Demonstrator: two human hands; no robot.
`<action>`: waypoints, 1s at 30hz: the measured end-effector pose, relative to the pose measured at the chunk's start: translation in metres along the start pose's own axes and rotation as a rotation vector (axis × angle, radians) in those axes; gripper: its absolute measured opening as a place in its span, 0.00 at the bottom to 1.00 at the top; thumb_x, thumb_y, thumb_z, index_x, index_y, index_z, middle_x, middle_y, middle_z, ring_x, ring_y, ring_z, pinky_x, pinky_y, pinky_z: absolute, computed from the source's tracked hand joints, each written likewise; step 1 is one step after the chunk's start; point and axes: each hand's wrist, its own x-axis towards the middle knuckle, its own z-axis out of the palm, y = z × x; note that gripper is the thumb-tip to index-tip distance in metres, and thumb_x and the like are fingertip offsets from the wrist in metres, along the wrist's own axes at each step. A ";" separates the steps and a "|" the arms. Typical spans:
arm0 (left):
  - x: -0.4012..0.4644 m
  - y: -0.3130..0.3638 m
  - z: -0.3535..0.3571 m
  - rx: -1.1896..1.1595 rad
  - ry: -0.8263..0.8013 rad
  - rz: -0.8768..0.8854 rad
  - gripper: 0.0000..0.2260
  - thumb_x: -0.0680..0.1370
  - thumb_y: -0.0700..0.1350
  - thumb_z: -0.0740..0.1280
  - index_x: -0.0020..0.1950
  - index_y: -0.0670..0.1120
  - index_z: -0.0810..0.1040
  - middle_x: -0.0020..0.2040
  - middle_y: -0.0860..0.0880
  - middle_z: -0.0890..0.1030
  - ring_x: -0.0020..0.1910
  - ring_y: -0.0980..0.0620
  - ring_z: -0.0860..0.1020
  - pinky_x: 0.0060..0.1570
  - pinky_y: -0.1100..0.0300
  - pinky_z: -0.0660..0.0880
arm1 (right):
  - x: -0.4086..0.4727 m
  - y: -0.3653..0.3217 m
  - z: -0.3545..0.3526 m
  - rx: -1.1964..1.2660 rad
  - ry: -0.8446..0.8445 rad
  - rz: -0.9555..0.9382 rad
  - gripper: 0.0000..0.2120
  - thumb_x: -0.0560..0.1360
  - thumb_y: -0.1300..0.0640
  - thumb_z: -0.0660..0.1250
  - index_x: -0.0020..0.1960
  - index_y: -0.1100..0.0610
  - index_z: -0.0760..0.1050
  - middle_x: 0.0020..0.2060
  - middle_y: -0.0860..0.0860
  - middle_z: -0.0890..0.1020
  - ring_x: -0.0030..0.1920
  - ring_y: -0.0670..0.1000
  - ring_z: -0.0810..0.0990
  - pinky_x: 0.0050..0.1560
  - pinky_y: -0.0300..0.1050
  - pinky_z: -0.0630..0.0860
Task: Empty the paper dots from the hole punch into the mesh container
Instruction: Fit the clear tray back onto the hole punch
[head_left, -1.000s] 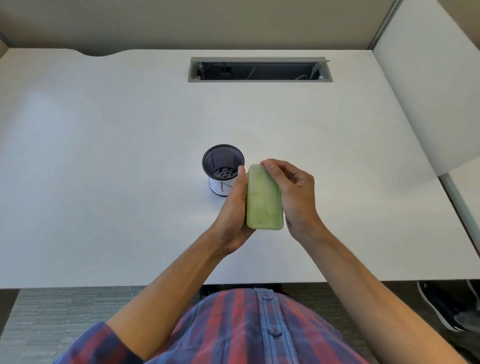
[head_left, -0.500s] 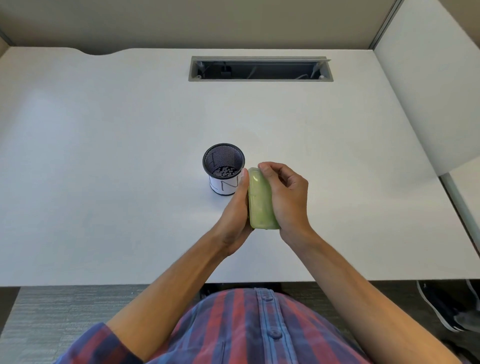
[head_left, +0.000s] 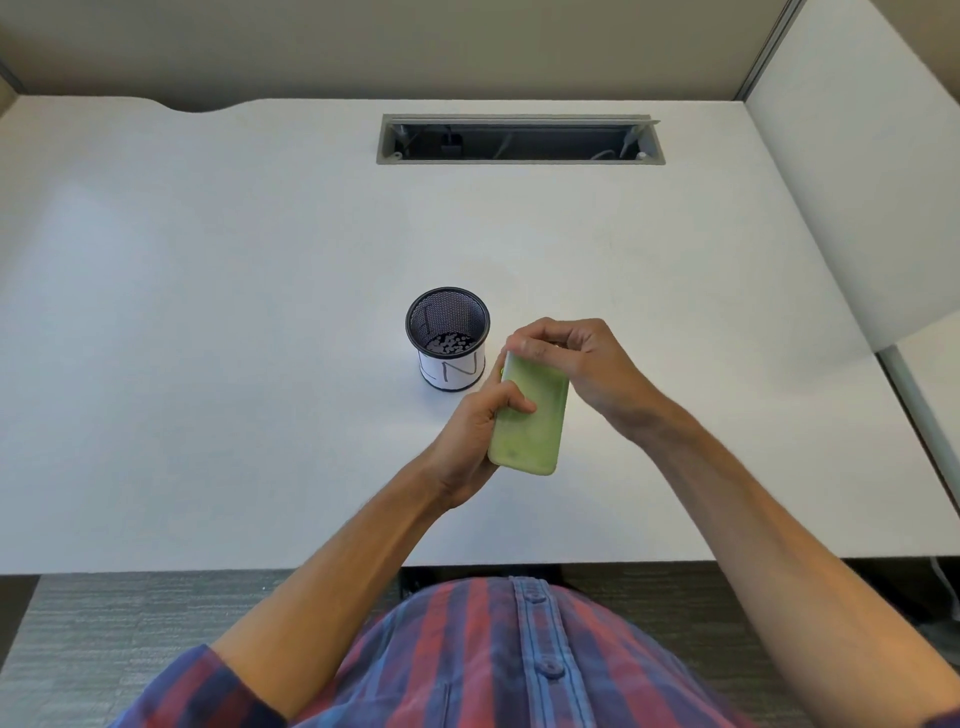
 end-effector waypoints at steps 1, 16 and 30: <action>0.000 0.000 0.000 0.014 -0.007 -0.004 0.24 0.67 0.42 0.62 0.64 0.51 0.74 0.52 0.46 0.79 0.50 0.44 0.75 0.45 0.55 0.74 | 0.000 -0.001 -0.001 0.011 -0.010 0.007 0.07 0.76 0.55 0.70 0.41 0.55 0.83 0.46 0.61 0.84 0.46 0.51 0.79 0.48 0.51 0.72; -0.004 0.013 0.003 0.090 0.073 0.024 0.23 0.83 0.60 0.52 0.61 0.46 0.79 0.47 0.43 0.84 0.46 0.41 0.84 0.39 0.51 0.81 | -0.016 0.023 -0.001 0.017 0.301 -0.043 0.07 0.76 0.55 0.71 0.42 0.56 0.86 0.32 0.42 0.83 0.34 0.44 0.76 0.38 0.34 0.71; 0.005 0.024 0.005 0.141 0.328 0.208 0.27 0.83 0.60 0.53 0.62 0.39 0.76 0.51 0.42 0.84 0.48 0.46 0.84 0.43 0.53 0.81 | -0.039 0.026 0.017 0.022 0.467 -0.102 0.04 0.75 0.55 0.72 0.46 0.55 0.83 0.33 0.47 0.84 0.33 0.43 0.81 0.34 0.36 0.74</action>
